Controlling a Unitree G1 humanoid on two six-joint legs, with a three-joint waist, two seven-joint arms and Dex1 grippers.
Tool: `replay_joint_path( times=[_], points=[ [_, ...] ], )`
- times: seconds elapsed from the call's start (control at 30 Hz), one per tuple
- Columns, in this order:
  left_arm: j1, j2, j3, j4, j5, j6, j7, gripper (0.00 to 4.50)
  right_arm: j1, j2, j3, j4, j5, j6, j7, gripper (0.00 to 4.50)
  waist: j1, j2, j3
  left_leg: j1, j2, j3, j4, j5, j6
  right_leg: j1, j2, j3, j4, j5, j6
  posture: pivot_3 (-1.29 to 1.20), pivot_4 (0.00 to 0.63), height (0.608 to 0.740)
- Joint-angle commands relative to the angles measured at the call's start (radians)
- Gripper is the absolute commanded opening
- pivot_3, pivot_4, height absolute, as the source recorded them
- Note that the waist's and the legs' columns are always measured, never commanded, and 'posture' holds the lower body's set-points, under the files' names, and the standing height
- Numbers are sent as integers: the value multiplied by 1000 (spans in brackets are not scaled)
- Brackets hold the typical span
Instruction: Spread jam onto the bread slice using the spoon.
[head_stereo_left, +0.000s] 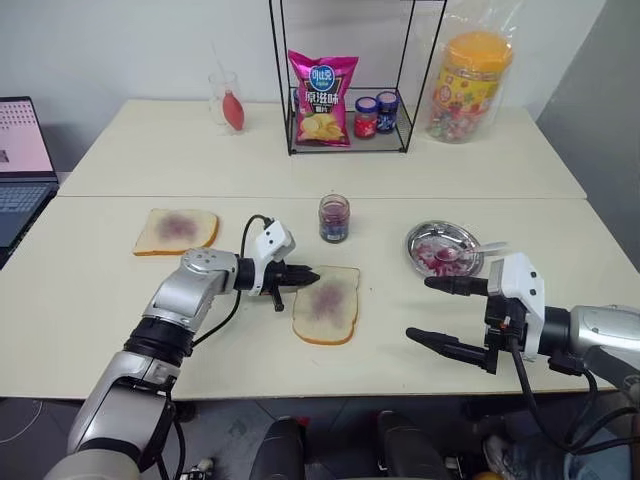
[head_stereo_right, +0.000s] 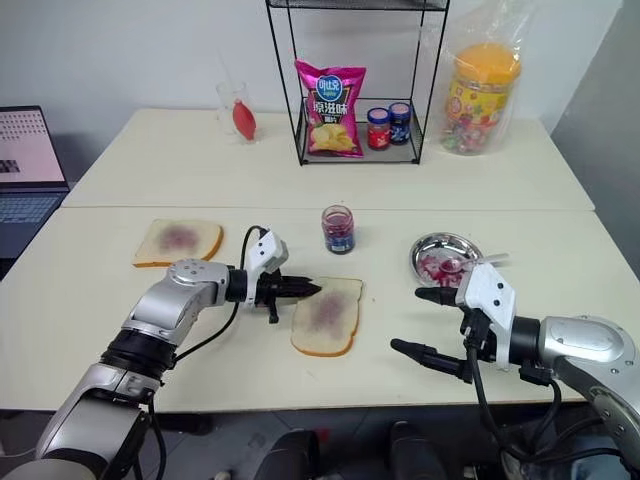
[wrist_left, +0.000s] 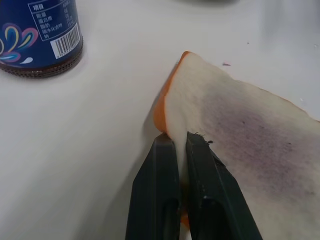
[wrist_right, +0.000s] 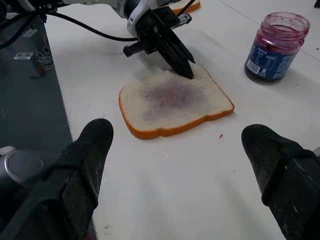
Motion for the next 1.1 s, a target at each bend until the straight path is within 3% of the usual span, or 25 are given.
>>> replay_joint_path(
  times=[0.03,0.1,0.4,0.67,0.87,1.0,1.1],
  points=[
    [-30,-24,35,10,27,-68,9,9,-1,5,1,-15,-8,-31,7,4500,0,0,0,0,0,0,0,0,0,0,0,0,0,0,0,0,150,740],
    [-40,-39,43,25,41,-77,31,9,5,7,-4,-15,2,-22,4,4500,1,0,0,0,0,0,0,0,0,0,0,0,0,0,0,0,150,740],
    [-48,-55,76,22,56,-99,52,1822,6,3,-3,-15,9,-24,21,4500,1,0,0,0,0,0,0,0,0,0,0,0,0,0,0,0,150,740],
    [0,0,107,-63,80,-114,66,3334,-2,-1,-1,-16,-1,-34,34,4500,-1,0,0,0,0,0,0,0,0,0,0,0,0,0,1,0,150,740],
    [43,90,154,-127,97,-182,61,3334,-7,27,-39,5,-31,-64,-9,4500,0,0,0,1,0,0,0,0,0,0,0,0,1,0,0,0,150,740],
    [121,148,230,-303,-3,-191,-13,3334,30,80,-124,48,-68,-100,-82,4500,0,0,0,0,0,0,0,0,0,0,0,0,0,0,0,0,150,740],
    [203,201,255,-460,-78,-99,-64,3334,29,133,-169,106,-159,-137,-196,4500,1,0,0,0,0,0,0,0,0,1,-1,0,0,0,0,0,150,740]
  ],
)
